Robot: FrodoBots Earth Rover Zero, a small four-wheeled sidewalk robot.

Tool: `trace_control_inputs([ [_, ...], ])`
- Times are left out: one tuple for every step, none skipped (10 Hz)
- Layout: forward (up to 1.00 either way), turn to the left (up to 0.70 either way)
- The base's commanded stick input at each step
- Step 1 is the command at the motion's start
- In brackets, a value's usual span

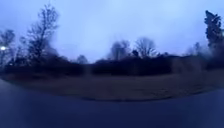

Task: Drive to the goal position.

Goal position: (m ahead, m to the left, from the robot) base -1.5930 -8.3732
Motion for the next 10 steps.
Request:
trace_control_inputs([
  [0.45, -0.27],
  [0.45, -0.09],
  [0.45, 0.00],
  [0.45, 0.00],
  [0.45, 0.00],
  [0.45, 0.00],
  [0.45, 0.00],
  [0.45, 0.00],
  [0.45, -0.01],
  [0.45, -0.19],
])
